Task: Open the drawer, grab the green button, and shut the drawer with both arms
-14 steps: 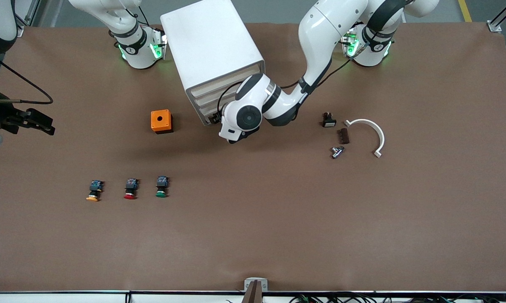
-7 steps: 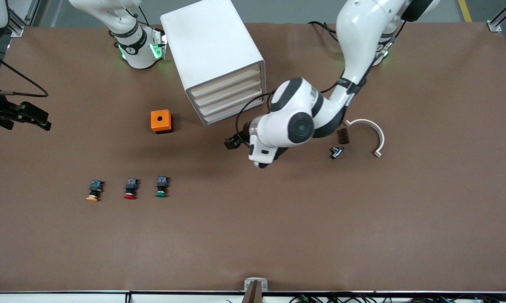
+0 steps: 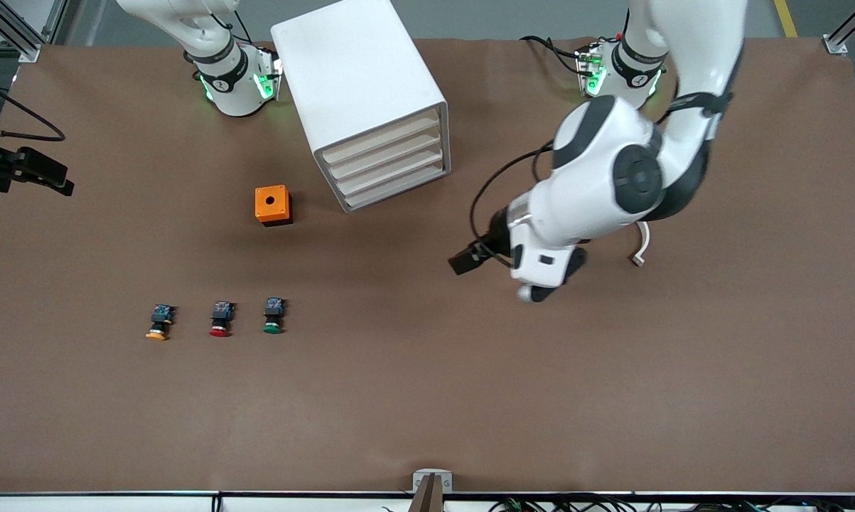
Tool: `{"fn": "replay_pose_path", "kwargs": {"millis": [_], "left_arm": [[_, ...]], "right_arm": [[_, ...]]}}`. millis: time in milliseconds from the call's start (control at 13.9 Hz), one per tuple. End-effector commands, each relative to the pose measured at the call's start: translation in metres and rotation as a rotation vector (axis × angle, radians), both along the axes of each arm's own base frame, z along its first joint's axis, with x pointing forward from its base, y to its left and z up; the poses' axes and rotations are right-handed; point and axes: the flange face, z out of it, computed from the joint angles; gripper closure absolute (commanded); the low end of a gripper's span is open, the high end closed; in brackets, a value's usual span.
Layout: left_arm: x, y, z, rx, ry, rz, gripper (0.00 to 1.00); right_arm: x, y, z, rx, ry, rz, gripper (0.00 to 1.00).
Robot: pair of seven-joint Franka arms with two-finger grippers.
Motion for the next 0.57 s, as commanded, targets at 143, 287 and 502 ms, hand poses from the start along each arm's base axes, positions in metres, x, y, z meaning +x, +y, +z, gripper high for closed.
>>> {"fn": "replay_pose_path", "kwargs": {"millis": [143,287,502], "left_arm": [[0.009,0.125,0.049,0.088,-0.078,-0.212,0.01],[0.008,0.166,0.059,0.173,-0.102,-0.329,0.01],[0.010,0.235,0.075,0.209,-0.124,-0.404,0.01]], "right_arm": [[-0.019,0.005,0.015,0.028,-0.030,-0.002,0.00],[-0.029,0.008,0.021,0.059,-0.093,0.001,0.00],[-0.038,0.010,0.021,0.062,-0.129,0.013,0.00]]}}
